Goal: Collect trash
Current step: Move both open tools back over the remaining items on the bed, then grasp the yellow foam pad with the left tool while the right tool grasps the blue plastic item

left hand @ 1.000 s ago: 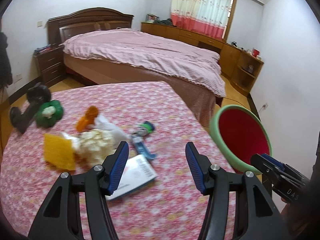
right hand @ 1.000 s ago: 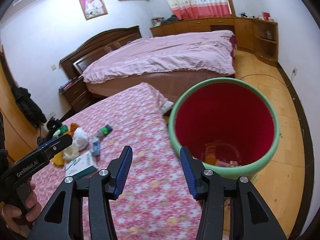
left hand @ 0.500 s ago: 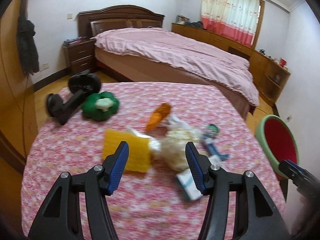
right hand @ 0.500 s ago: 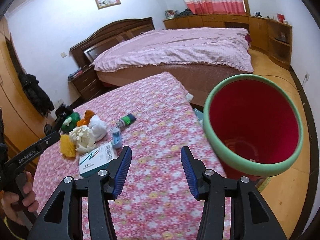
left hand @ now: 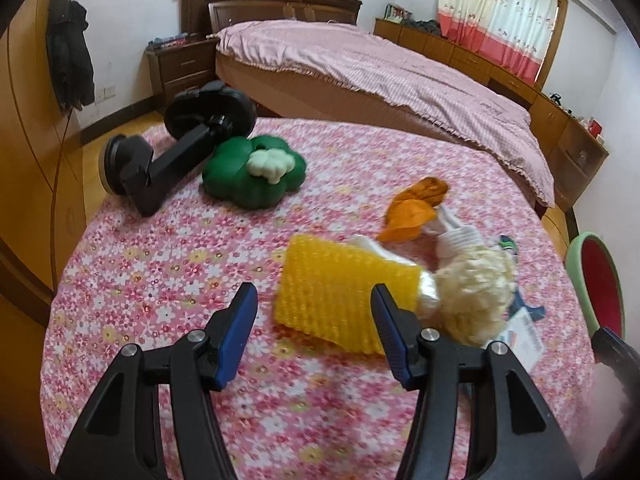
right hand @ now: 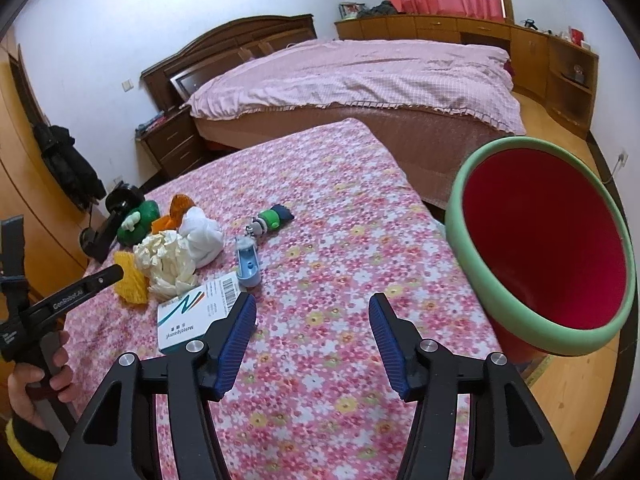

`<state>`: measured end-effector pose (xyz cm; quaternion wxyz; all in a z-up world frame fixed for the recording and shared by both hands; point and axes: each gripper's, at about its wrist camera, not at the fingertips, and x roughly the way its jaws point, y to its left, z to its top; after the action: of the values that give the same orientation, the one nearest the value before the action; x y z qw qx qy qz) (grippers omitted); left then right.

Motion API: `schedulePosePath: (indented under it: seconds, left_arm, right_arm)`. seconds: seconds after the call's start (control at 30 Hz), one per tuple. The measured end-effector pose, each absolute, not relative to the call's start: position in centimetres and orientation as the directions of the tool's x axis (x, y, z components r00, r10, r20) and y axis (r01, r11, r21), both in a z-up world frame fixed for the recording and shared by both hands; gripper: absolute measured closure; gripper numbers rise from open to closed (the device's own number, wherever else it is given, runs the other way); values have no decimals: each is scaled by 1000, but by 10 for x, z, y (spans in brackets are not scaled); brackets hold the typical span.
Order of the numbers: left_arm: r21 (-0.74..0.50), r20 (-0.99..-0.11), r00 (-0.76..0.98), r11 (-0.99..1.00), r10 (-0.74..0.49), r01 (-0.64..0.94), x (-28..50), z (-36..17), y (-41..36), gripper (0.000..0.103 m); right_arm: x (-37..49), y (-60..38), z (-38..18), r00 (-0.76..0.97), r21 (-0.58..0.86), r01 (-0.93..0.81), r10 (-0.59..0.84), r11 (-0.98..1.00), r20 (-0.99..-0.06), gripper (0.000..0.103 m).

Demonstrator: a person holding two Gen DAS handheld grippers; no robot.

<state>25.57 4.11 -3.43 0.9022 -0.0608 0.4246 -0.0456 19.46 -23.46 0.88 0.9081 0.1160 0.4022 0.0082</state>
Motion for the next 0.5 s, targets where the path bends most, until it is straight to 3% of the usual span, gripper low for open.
schedulePosePath:
  seconds: [0.43, 0.5]
  left_arm:
    - [-246, -748, 624, 968, -226, 56, 270, -52, 47, 44]
    - [-253, -745, 624, 965, -235, 61, 271, -53, 46, 50]
  right_arm:
    - [239, -203, -5, 638, 212, 14, 154, 977, -754, 43]
    - [245, -199, -8, 629, 216, 3, 166, 976, -759, 43]
